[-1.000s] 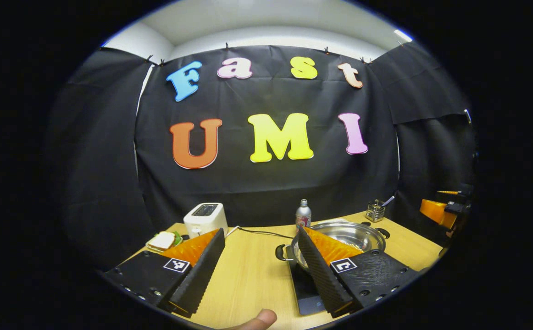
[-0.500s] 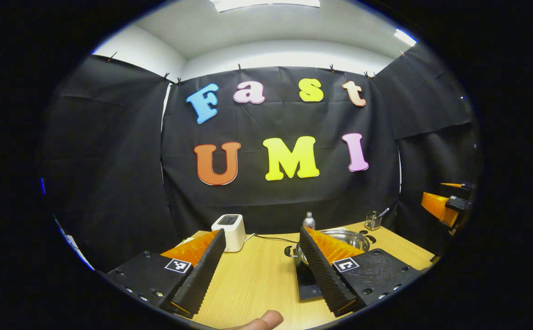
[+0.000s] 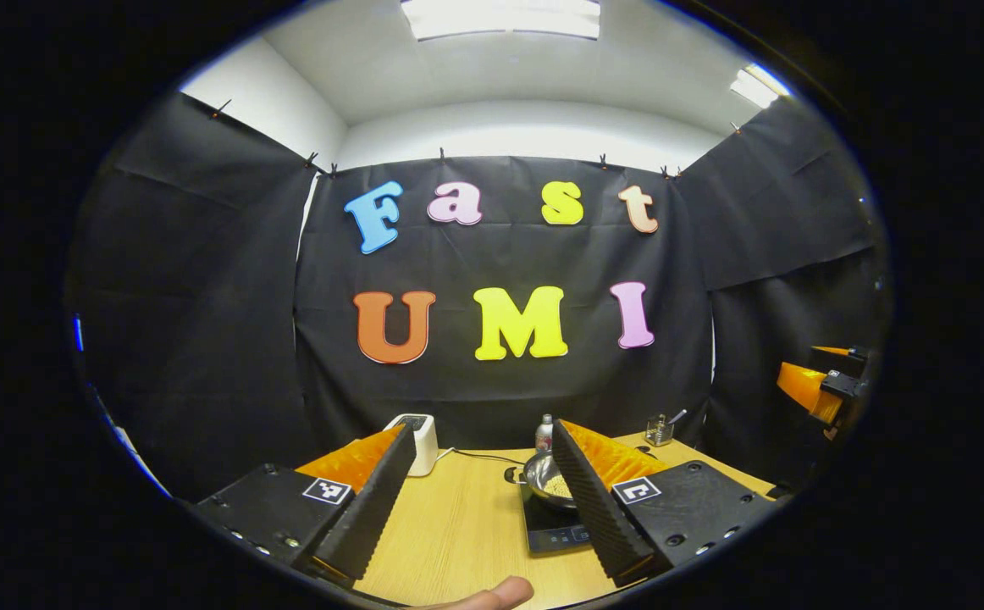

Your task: First push the handle of the pot to place it horizontally, then grasp the pot with both hands and set it on the induction cooktop.

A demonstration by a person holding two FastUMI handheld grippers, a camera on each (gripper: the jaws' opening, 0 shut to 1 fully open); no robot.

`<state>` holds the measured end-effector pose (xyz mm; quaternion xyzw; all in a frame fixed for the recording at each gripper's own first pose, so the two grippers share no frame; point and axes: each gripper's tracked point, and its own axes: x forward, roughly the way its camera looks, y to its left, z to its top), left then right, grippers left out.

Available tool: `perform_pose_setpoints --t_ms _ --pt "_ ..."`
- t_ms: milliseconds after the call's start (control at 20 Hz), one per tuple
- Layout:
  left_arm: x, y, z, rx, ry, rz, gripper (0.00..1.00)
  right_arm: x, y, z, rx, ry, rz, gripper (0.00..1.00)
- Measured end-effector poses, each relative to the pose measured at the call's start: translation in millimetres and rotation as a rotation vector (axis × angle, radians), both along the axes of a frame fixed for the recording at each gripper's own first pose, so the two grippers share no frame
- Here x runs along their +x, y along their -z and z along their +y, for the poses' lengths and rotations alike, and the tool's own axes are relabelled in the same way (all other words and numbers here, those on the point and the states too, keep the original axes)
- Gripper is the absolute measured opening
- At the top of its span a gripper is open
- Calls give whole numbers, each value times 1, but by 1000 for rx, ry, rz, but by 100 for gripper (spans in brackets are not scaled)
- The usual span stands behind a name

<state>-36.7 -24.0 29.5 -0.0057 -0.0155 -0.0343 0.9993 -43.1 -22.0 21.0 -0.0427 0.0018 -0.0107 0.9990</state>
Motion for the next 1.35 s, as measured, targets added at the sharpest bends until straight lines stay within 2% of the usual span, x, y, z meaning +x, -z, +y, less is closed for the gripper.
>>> perform_pose_setpoints --t_ms 450,950,1200,1350 --pt "-9 1 -7 9 2 -26 96 -4 7 -10 14 14 14 100" --pt "-12 3 -1 -18 2 -37 95 -12 1 -1 33 -33 -23 100" --pt "-11 3 -3 -4 3 -39 96 -12 3 -10 27 -11 -24 100" --pt "-11 2 -5 -4 8 -45 96 -13 1 -7 37 -32 -36 100"
